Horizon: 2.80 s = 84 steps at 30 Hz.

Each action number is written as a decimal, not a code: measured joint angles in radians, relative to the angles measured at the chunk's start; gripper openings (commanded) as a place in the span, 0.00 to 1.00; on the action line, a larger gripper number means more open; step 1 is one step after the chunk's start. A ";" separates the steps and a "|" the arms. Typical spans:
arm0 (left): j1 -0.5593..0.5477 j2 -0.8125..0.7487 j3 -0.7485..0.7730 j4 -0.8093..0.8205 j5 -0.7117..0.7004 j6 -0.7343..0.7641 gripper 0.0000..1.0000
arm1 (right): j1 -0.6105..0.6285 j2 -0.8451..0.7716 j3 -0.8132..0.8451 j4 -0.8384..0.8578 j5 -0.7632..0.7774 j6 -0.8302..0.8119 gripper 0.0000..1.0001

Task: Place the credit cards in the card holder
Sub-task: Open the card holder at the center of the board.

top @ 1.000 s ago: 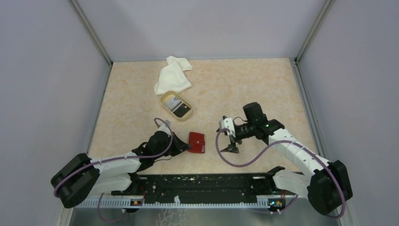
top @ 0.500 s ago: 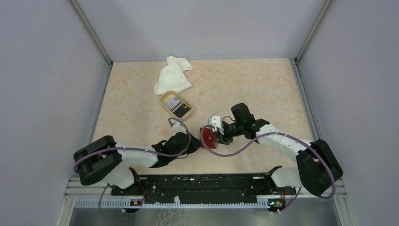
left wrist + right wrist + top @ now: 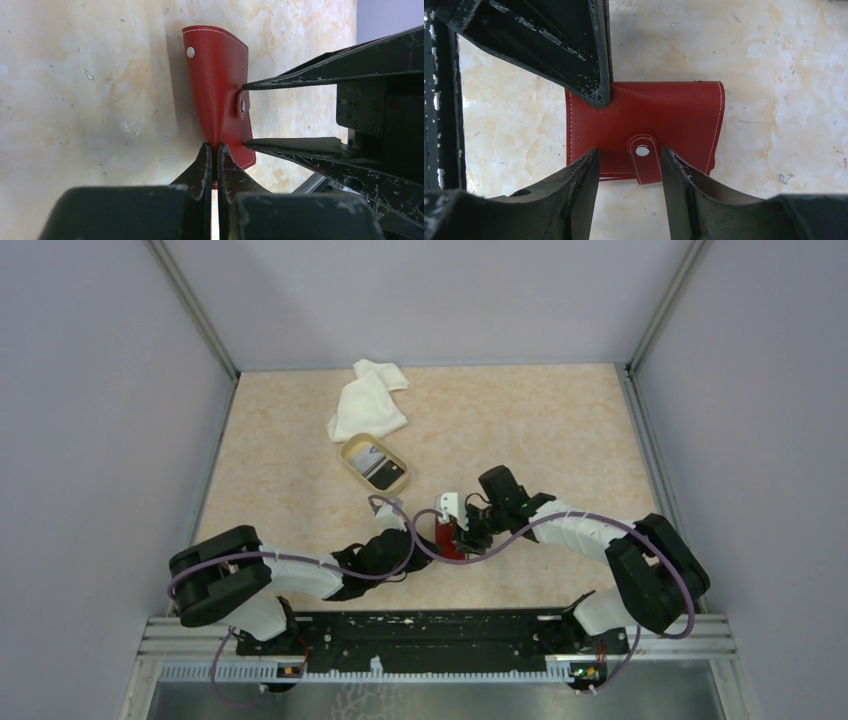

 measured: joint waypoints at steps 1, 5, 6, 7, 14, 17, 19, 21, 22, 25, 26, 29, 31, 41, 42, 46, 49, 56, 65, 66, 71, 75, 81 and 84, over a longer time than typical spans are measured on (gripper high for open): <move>-0.002 0.000 0.000 0.001 -0.001 0.000 0.00 | 0.002 0.002 0.000 0.000 0.005 0.002 0.50; -0.005 0.000 0.000 0.004 -0.003 0.005 0.00 | 0.015 0.013 0.007 0.000 0.032 0.010 0.50; -0.005 0.000 0.000 0.004 -0.003 0.008 0.00 | 0.021 0.019 0.013 0.000 0.041 0.011 0.50; -0.006 0.001 0.000 0.004 -0.005 0.011 0.00 | 0.026 0.022 0.016 0.002 0.048 0.014 0.50; -0.009 0.008 0.000 0.003 -0.013 0.022 0.00 | 0.059 0.040 0.034 -0.002 0.092 0.026 0.41; -0.009 0.009 -0.001 0.000 -0.013 0.025 0.00 | 0.072 0.044 0.040 -0.007 0.108 0.025 0.33; -0.009 0.009 -0.003 -0.002 -0.014 0.026 0.00 | 0.079 0.058 0.055 -0.011 0.121 0.025 0.27; -0.009 0.009 -0.007 -0.002 -0.016 0.026 0.00 | 0.083 0.071 0.067 -0.011 0.132 0.024 0.21; -0.009 0.008 -0.009 -0.002 -0.018 0.026 0.00 | 0.084 0.073 0.069 -0.010 0.136 0.024 0.17; -0.010 0.003 -0.018 0.003 -0.021 0.024 0.00 | 0.087 0.075 0.073 -0.008 0.143 0.025 0.06; -0.011 0.002 -0.022 0.008 -0.023 0.022 0.00 | 0.088 0.075 0.073 -0.009 0.143 0.026 0.03; -0.011 0.002 -0.040 0.028 -0.029 0.014 0.00 | 0.092 0.074 0.073 -0.008 0.147 0.026 0.00; -0.011 0.002 -0.052 0.042 -0.033 0.004 0.00 | 0.093 0.072 0.073 -0.010 0.147 0.026 0.00; -0.016 0.002 -0.082 0.063 -0.041 -0.055 0.52 | 0.024 -0.012 0.071 -0.057 0.075 0.016 0.00; -0.016 0.000 -0.083 0.061 -0.043 -0.054 0.62 | 0.002 -0.033 0.071 -0.059 0.056 0.017 0.00; -0.016 -0.047 -0.087 0.056 -0.047 -0.026 0.87 | -0.068 -0.121 0.071 -0.059 -0.017 0.018 0.00; -0.016 -0.092 -0.092 0.050 -0.045 0.019 0.95 | -0.080 -0.163 0.071 -0.058 -0.072 0.018 0.00; -0.016 -0.164 -0.181 0.130 -0.010 0.113 0.98 | -0.087 -0.172 0.070 -0.060 -0.147 0.028 0.00; -0.016 -0.140 -0.198 0.215 0.046 0.153 0.96 | -0.091 -0.172 0.064 -0.062 -0.155 0.037 0.00; -0.016 -0.139 -0.197 0.215 0.049 0.155 0.95 | -0.093 -0.172 0.064 -0.063 -0.155 0.037 0.00; -0.015 -0.139 -0.176 0.194 0.047 0.159 0.86 | -0.095 -0.172 0.064 -0.063 -0.159 0.039 0.00; -0.015 -0.134 -0.146 0.151 0.032 0.166 0.73 | -0.103 -0.179 0.064 -0.063 -0.168 0.045 0.00; -0.015 -0.090 -0.083 0.061 0.000 0.189 0.13 | -0.113 -0.200 0.056 -0.059 -0.172 0.051 0.00; -0.015 -0.069 -0.069 0.026 -0.010 0.202 0.00 | -0.122 -0.203 0.049 -0.059 -0.160 0.052 0.00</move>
